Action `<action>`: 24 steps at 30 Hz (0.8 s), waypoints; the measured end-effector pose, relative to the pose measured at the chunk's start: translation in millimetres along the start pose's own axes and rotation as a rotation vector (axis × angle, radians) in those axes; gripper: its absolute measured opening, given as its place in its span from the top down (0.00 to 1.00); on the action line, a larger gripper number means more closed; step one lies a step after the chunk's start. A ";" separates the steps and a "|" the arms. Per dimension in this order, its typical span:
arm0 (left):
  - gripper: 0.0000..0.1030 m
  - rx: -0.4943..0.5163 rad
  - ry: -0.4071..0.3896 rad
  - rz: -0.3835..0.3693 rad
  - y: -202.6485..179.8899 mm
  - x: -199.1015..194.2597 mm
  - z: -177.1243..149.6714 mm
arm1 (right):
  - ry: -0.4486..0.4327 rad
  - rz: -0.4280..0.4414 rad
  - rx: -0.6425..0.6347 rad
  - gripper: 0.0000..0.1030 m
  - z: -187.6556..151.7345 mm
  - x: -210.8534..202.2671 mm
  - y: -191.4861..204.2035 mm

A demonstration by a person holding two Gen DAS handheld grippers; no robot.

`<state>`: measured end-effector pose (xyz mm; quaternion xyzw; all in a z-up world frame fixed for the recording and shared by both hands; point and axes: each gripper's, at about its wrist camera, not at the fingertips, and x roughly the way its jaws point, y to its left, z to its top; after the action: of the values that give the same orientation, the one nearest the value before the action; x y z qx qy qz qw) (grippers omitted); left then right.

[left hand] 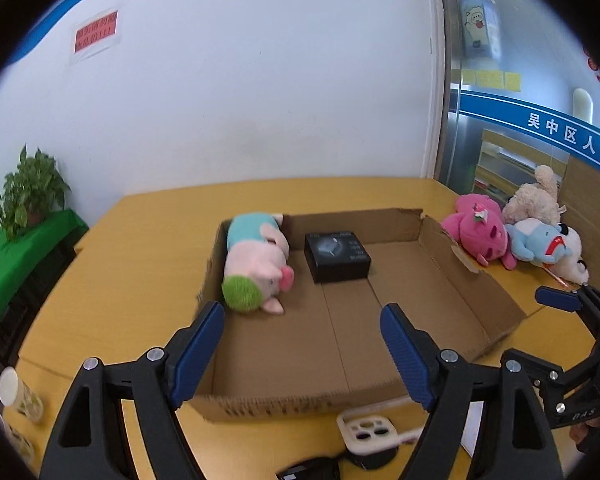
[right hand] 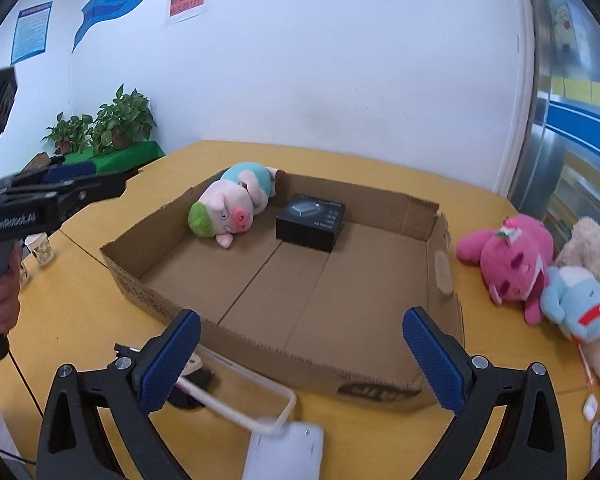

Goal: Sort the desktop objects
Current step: 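Move the right tool to the white rectangular case and grasp it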

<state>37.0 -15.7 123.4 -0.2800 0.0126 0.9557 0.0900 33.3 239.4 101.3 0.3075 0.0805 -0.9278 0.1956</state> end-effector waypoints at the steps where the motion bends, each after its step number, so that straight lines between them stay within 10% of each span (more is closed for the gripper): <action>1: 0.22 -0.008 0.006 -0.005 0.1 -1.7 -3.4 | 0.001 0.005 0.017 0.01 -7.4 -6.9 2.3; 15: 0.22 -0.047 -0.042 0.025 -8.0 -28.8 -40.4 | 0.042 0.058 0.097 0.01 -60.2 -20.1 0.5; 24: 0.23 -0.030 0.120 -0.091 -42.9 -8.2 -95.3 | 0.228 0.060 0.063 0.01 -132.1 12.2 19.4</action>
<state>102.2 18.1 48.7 -0.3383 -0.0092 0.9322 0.1284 103.6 253.5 -12.0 0.4192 0.0638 -0.8826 0.2031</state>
